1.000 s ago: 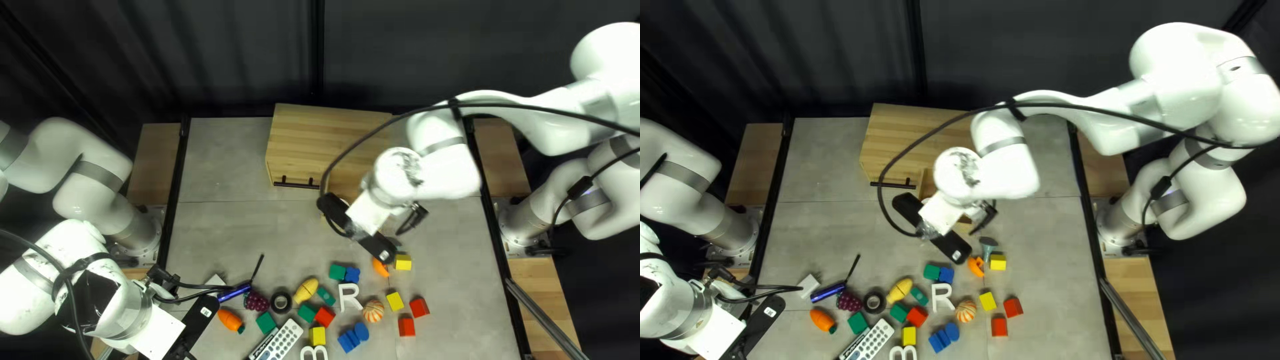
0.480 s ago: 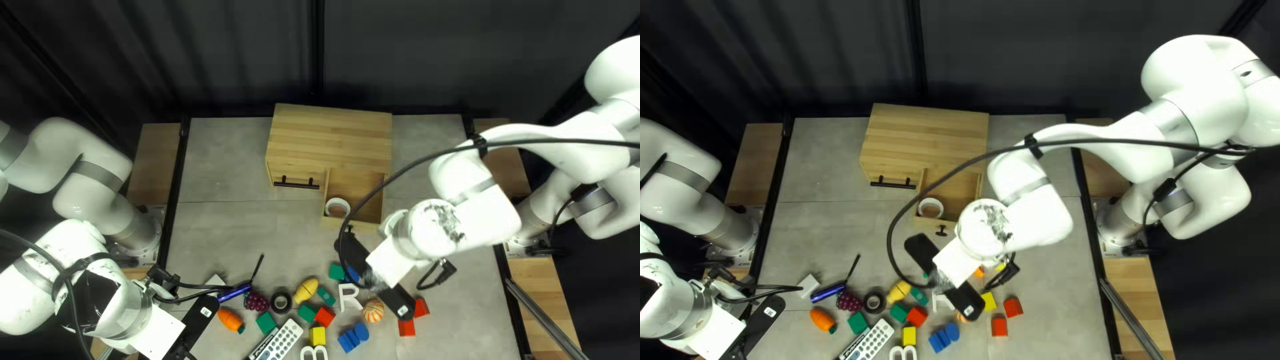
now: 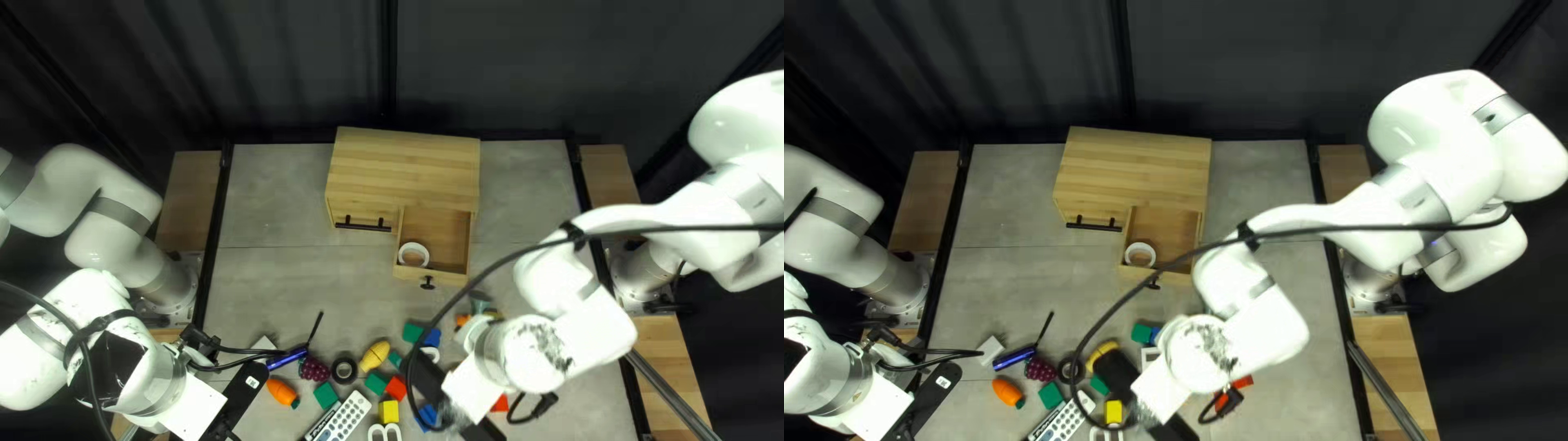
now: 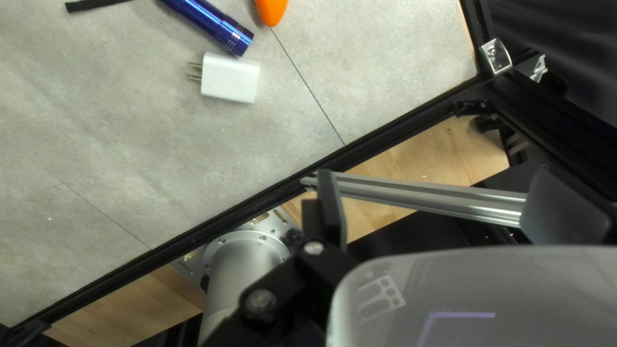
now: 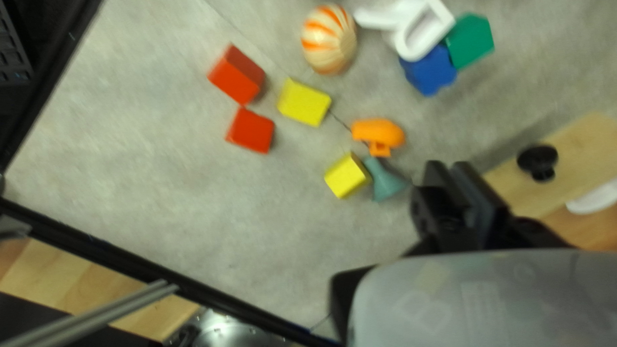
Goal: Open drawers and place objects into drawer and close
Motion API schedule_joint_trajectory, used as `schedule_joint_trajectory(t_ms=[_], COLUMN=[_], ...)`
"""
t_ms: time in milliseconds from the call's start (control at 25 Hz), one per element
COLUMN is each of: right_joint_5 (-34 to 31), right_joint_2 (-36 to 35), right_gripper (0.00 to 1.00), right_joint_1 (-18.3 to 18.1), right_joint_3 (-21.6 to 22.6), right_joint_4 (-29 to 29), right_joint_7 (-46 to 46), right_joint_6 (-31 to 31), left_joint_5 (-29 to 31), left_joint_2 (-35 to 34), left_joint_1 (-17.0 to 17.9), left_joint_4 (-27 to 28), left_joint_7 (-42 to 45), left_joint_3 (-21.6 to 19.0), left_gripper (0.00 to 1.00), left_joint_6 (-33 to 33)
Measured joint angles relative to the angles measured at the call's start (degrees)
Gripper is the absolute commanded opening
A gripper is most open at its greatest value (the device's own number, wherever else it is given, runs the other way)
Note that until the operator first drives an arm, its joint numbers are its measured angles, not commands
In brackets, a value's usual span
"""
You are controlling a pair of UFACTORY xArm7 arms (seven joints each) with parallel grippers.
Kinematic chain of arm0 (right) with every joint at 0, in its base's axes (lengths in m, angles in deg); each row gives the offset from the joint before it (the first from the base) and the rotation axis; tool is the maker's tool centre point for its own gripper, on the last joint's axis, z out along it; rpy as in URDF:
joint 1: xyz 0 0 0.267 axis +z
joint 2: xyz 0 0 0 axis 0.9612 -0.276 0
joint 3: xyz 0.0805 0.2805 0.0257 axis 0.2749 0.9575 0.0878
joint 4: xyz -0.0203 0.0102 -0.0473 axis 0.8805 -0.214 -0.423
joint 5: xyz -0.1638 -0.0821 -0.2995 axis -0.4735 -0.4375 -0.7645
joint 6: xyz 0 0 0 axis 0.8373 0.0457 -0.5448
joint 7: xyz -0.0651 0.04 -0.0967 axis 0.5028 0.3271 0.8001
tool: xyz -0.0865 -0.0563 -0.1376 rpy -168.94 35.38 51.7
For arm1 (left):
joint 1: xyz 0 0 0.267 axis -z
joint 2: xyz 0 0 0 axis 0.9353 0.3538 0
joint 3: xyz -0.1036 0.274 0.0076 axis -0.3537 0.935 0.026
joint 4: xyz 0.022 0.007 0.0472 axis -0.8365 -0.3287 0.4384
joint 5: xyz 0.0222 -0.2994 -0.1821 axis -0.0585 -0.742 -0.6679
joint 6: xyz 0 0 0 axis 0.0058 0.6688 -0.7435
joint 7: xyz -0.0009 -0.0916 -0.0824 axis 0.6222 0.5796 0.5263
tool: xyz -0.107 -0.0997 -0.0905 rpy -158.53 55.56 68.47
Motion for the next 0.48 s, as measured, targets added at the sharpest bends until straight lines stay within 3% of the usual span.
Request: schedule_joint_trajectory(t_ms=[200,480], right_joint_5=[-2.13,-1.66], right_joint_2=[1.03,-4.56], right_gripper=[1.0,1.0], right_joint_1=[0.25,-1.83], right_joint_3=[0.5,0.5], right_joint_4=[-5.11,-3.8], right_joint_7=[4.21,15.45], right_joint_6=[7.41,11.63], left_joint_5=[0.0,0.0], left_joint_2=[0.0,0.0], left_joint_1=[0.0,0.0], left_joint_4=[0.0,0.0], left_joint_7=[0.0,0.0], left_joint_3=[0.0,0.0], left_gripper=[1.0,1.0], left_joint_6=[0.0,0.0])
